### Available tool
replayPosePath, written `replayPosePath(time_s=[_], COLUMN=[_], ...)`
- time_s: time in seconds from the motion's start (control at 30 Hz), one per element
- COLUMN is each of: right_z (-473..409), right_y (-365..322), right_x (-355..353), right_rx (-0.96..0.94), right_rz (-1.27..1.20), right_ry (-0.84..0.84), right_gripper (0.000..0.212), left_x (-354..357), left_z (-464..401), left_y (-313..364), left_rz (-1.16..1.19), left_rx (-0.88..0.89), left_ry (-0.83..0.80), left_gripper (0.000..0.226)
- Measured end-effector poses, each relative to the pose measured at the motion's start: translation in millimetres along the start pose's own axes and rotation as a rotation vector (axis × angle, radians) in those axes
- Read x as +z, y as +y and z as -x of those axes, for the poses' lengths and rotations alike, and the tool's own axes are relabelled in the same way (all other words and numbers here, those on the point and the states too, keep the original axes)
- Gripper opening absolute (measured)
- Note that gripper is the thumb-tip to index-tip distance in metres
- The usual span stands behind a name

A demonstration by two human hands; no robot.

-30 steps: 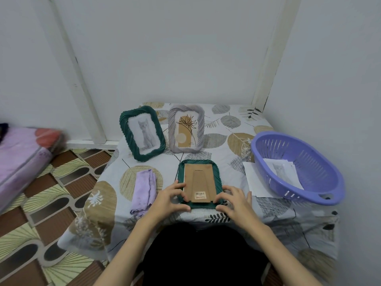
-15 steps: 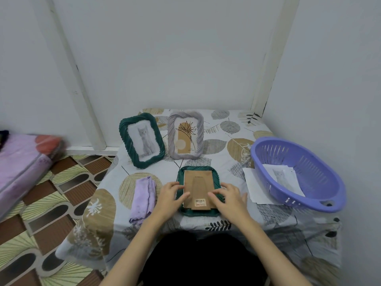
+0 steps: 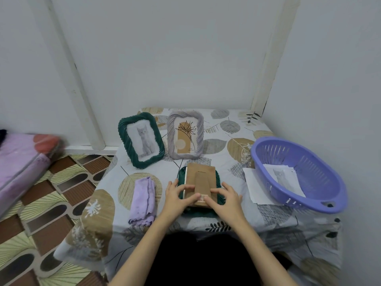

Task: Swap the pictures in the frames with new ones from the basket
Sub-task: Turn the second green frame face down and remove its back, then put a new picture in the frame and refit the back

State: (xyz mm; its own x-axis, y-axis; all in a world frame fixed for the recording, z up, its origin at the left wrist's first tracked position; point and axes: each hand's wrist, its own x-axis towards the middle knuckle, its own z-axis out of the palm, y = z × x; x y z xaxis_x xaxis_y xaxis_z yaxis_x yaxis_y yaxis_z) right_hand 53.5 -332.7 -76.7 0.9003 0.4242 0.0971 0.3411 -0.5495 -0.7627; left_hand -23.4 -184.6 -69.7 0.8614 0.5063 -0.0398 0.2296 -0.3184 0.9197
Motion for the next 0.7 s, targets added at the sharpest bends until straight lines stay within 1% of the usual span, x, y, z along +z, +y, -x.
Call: replayPosePath(time_s=[0.07, 0.2, 0.3, 0.37, 0.47, 0.6, 0.63, 0.7], right_z=[1, 3, 5, 6, 4, 1, -1, -4], right_y=[-1, -5, -7, -6, -2, -2, 0, 4], right_x=[-4, -10, -12, -10, -7, -2, -1, -1], right_rx=[-0.002, 0.013, 0.014, 0.009, -0.001, 0.047, 0.057, 0.042], right_rz=[-0.040, -0.058, -0.099, -0.104, -0.110, -0.134, -0.173, -0.318], right_ry=[0.000, -0.010, -0.004, -0.017, -0.034, -0.108, -0.121, -0.086], right_gripper=[0.024, 0.025, 0.023, 0.022, 0.020, 0.013, 0.011, 0.016], left_x=[1, 1, 1, 0, 1, 5, 5, 5], left_z=[0, -3, -5, -7, -8, -11, -12, -13], left_y=[6, 13, 11, 5, 1, 1, 1, 0], left_rz=[0.044, 0.182, 0.145, 0.140, 0.247, 0.207, 0.210, 0.238], left_rx=[0.001, 0.026, 0.064, 0.070, -0.003, -0.055, -0.060, -0.069], left_ry=[-0.014, -0.009, 0.012, -0.002, -0.049, 0.002, 0.006, 0.022], left_gripper=[0.026, 0.024, 0.024, 0.024, 0.024, 0.026, 0.025, 0.023])
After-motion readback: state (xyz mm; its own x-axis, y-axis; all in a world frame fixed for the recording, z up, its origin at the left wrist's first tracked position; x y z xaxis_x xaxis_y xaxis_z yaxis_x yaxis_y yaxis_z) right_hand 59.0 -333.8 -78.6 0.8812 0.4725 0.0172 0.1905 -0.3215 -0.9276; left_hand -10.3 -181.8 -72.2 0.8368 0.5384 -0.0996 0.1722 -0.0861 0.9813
